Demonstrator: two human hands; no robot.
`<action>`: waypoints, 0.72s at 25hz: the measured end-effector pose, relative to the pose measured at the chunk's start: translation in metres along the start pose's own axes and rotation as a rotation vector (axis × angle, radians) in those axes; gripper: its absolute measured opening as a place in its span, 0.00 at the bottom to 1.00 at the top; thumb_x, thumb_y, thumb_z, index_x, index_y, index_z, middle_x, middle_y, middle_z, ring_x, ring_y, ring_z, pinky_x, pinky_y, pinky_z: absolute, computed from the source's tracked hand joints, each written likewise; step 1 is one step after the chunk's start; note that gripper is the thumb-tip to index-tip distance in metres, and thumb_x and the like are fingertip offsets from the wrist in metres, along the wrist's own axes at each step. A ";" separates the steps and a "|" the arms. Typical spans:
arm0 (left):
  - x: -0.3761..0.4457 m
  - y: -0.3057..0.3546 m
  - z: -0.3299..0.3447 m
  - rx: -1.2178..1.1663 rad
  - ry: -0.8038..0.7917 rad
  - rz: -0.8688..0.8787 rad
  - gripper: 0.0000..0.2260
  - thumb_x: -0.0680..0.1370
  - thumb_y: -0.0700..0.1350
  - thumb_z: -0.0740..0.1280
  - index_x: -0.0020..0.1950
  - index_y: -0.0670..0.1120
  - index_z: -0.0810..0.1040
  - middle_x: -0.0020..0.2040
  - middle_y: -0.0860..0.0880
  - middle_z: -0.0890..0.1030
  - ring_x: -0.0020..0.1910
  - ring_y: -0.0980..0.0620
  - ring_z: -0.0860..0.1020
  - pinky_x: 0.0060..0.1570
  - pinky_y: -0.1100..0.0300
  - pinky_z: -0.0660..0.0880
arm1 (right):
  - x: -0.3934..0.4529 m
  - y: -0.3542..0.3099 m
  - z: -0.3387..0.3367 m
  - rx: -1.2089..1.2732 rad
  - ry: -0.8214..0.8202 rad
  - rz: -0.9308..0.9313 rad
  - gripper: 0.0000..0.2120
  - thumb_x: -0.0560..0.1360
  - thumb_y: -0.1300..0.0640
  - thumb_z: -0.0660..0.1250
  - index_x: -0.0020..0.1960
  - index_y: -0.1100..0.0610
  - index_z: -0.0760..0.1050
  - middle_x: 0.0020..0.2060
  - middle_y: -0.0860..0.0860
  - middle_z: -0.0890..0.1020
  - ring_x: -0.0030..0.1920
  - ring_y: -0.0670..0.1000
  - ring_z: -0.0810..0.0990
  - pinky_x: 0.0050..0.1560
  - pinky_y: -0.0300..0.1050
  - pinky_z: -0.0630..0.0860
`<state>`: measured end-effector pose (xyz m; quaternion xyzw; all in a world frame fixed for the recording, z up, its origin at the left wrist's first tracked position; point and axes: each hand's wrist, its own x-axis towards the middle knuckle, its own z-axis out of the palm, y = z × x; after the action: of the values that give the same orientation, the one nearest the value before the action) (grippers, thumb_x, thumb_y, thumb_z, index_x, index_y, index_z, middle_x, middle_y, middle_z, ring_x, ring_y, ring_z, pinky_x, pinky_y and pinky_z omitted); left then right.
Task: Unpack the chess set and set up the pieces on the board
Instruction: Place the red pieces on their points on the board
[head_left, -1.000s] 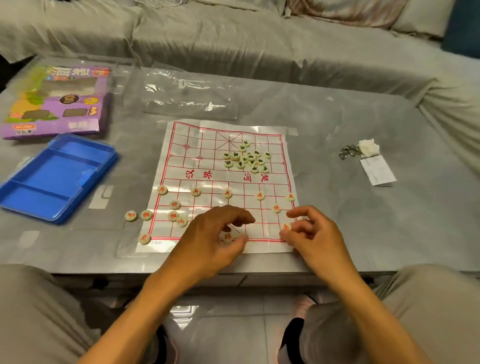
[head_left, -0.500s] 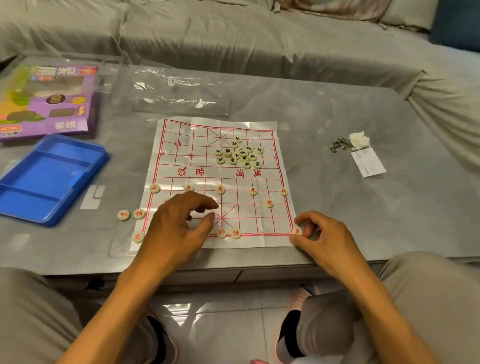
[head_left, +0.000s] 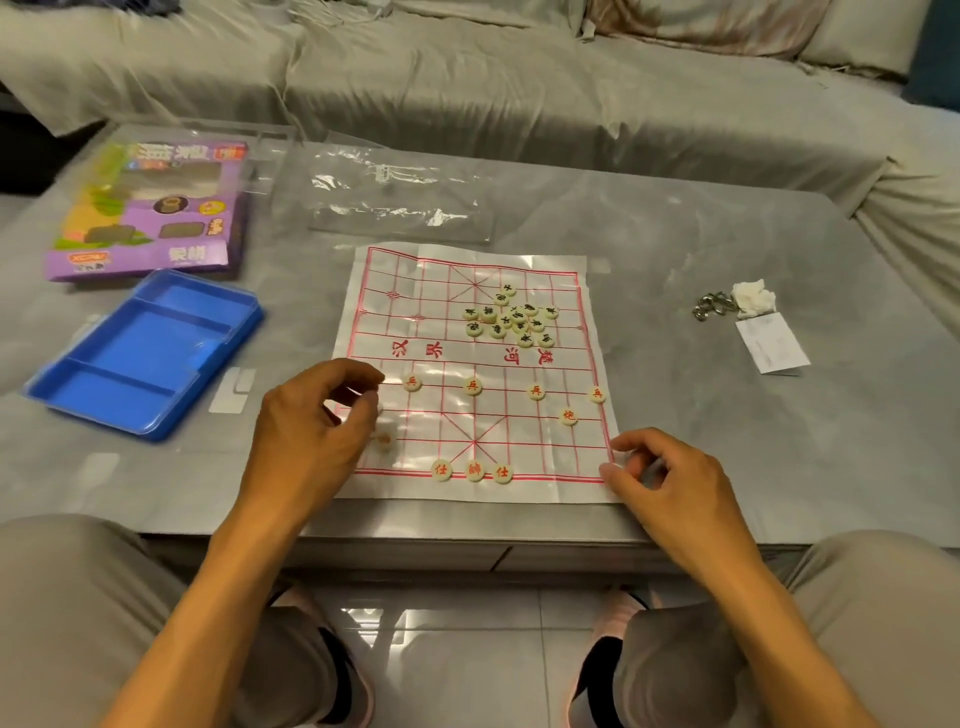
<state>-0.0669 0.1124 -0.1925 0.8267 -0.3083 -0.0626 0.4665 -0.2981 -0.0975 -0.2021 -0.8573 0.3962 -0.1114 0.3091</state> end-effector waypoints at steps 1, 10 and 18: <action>0.002 -0.005 -0.008 0.014 0.029 -0.045 0.07 0.78 0.45 0.66 0.54 0.54 0.77 0.47 0.60 0.78 0.46 0.62 0.77 0.36 0.72 0.71 | -0.001 -0.010 0.003 0.023 0.009 -0.026 0.10 0.73 0.50 0.71 0.54 0.48 0.76 0.39 0.43 0.78 0.41 0.42 0.77 0.40 0.29 0.72; -0.002 -0.060 -0.053 0.324 -0.030 -0.363 0.14 0.77 0.44 0.68 0.61 0.54 0.76 0.52 0.54 0.78 0.48 0.56 0.75 0.46 0.61 0.72 | 0.002 -0.114 0.091 0.022 -0.193 -0.349 0.07 0.75 0.50 0.67 0.53 0.46 0.77 0.37 0.42 0.79 0.39 0.43 0.76 0.40 0.33 0.71; 0.001 -0.065 -0.040 0.405 -0.030 -0.291 0.12 0.76 0.49 0.69 0.59 0.52 0.77 0.53 0.51 0.77 0.45 0.56 0.75 0.44 0.63 0.71 | 0.020 -0.143 0.116 -0.108 -0.221 -0.428 0.10 0.77 0.48 0.64 0.57 0.47 0.76 0.43 0.43 0.80 0.43 0.44 0.76 0.44 0.37 0.71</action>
<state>-0.0215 0.1655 -0.2223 0.9380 -0.1993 -0.0783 0.2727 -0.1470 0.0097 -0.2057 -0.9440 0.1748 -0.0584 0.2735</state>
